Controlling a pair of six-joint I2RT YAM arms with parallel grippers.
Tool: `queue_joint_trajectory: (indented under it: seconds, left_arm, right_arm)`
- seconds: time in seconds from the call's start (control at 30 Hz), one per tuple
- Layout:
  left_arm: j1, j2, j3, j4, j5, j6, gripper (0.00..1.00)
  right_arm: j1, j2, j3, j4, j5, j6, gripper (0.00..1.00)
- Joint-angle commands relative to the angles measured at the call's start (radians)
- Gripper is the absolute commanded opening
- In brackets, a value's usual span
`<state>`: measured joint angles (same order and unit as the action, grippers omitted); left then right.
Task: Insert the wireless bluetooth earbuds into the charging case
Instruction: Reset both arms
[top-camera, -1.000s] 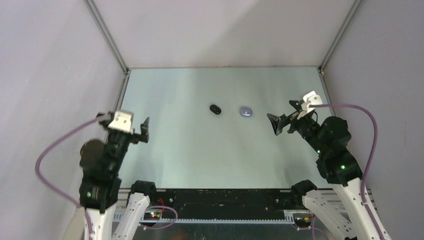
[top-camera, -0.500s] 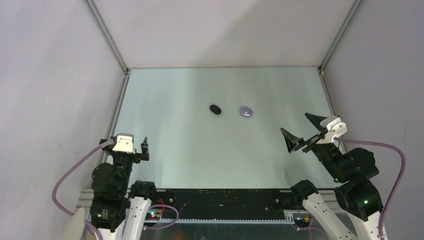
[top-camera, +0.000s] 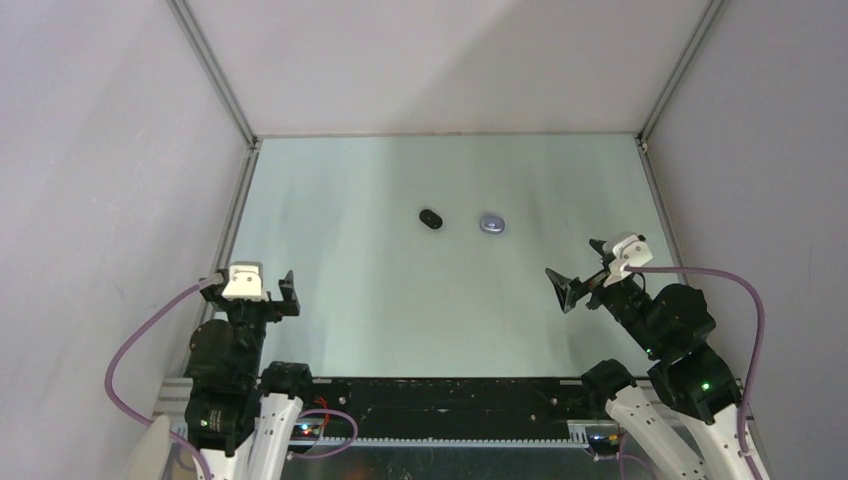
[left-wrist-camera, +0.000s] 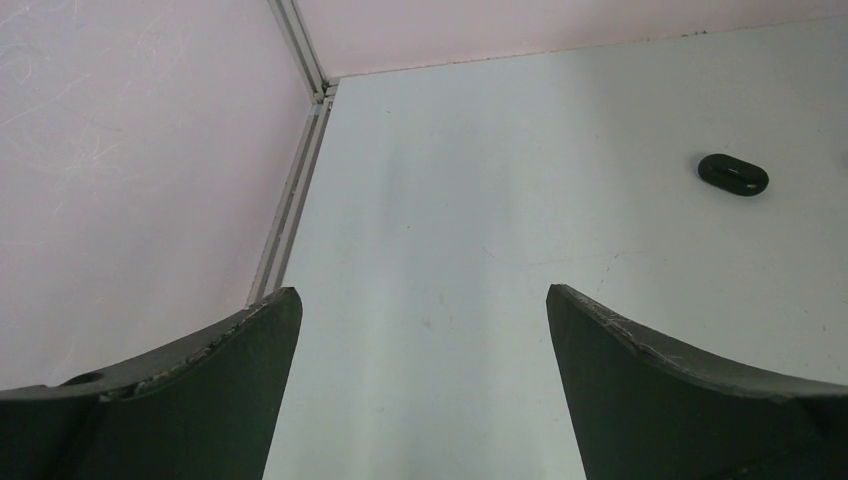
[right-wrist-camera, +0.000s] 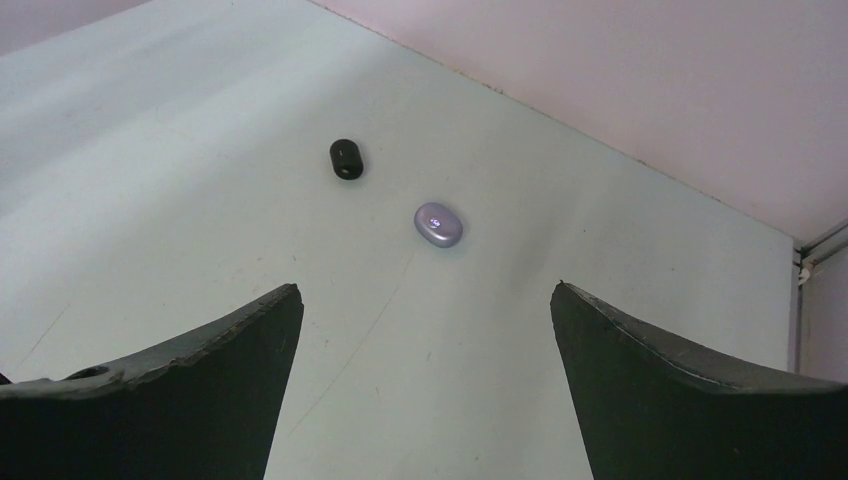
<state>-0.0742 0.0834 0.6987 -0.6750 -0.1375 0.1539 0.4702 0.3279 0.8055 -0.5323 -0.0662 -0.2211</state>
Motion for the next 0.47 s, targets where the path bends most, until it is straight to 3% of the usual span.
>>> queue_joint_trajectory:
  seconds: [0.0, 0.43]
  left_arm:
    - [0.012, 0.002, -0.016, 0.023, 0.011, -0.018, 0.99]
    - [0.014, 0.000, -0.018, 0.022, 0.018, -0.017, 0.99]
  right_arm:
    - [-0.003, -0.008, 0.008, 0.037, 0.025, -0.009, 0.99]
    - [-0.004, -0.009, 0.008, 0.052, 0.066, -0.001, 0.99]
